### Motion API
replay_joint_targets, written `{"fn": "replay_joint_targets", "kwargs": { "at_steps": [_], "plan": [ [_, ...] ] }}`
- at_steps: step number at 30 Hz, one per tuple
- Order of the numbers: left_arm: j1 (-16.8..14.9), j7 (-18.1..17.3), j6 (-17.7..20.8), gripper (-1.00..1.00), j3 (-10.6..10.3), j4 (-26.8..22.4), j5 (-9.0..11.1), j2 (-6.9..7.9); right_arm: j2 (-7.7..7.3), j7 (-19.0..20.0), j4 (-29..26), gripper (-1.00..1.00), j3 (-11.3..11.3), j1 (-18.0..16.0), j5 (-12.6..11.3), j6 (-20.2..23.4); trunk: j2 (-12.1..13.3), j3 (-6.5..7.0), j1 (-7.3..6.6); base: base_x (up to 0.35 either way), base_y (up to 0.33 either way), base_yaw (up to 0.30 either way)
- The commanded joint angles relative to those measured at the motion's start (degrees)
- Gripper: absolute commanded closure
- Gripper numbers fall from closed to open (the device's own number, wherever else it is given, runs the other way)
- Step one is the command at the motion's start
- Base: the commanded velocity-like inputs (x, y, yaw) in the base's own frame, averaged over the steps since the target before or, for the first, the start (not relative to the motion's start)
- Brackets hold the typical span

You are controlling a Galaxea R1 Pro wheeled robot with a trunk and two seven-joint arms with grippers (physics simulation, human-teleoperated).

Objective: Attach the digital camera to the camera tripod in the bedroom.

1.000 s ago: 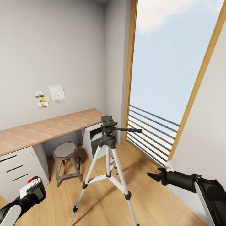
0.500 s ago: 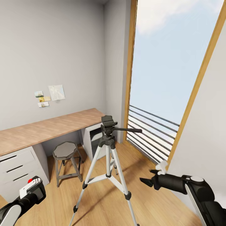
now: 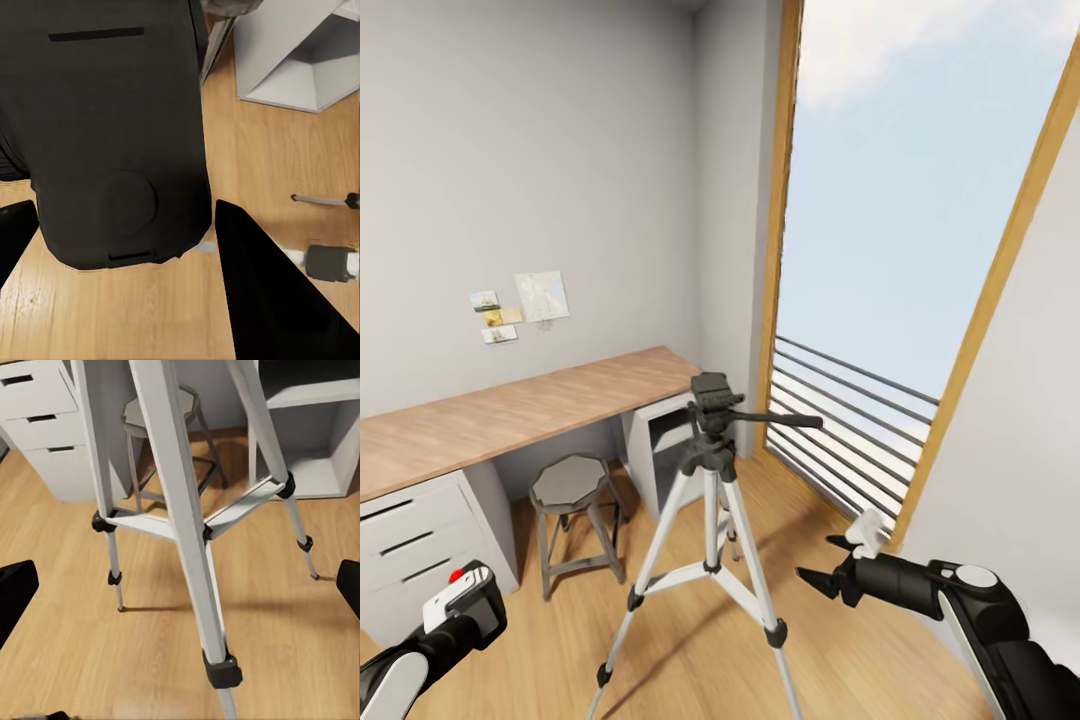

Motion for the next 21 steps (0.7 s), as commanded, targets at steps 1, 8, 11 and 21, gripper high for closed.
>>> {"fn": "replay_joint_targets", "kwargs": {
  "at_steps": [1, 8, 11, 21],
  "plan": [
    [-0.05, 0.47, 0.23, 1.00, -0.01, -0.08, 0.39, 0.02, 0.02, 0.39, -0.06, -1.00, 0.23, -0.07, 0.57, 0.26, -0.14, -0.14, 0.06, 0.200, 0.188, 0.000],
    [-0.05, 0.55, 0.17, 1.00, -0.10, -0.51, 0.37, 0.02, 0.04, 0.13, 0.02, -1.00, 1.71, -0.14, 1.10, 1.36, -0.14, -0.14, 0.06, 0.118, 0.106, 0.000],
    [-0.05, 0.57, 0.17, 1.00, -0.11, -0.57, 0.37, 0.02, 0.05, 0.08, 0.03, -1.00, 1.96, -0.15, 1.15, 2.16, -0.14, -0.14, 0.06, 0.028, 0.025, 0.000],
    [-0.05, 0.63, 0.17, 1.00, -0.11, -0.53, 0.32, 0.02, 0.10, 0.10, 0.04, -1.00, 2.26, -0.17, 1.16, 3.99, -0.14, -0.14, 0.06, 0.007, 0.006, 0.000]
  ]
}}
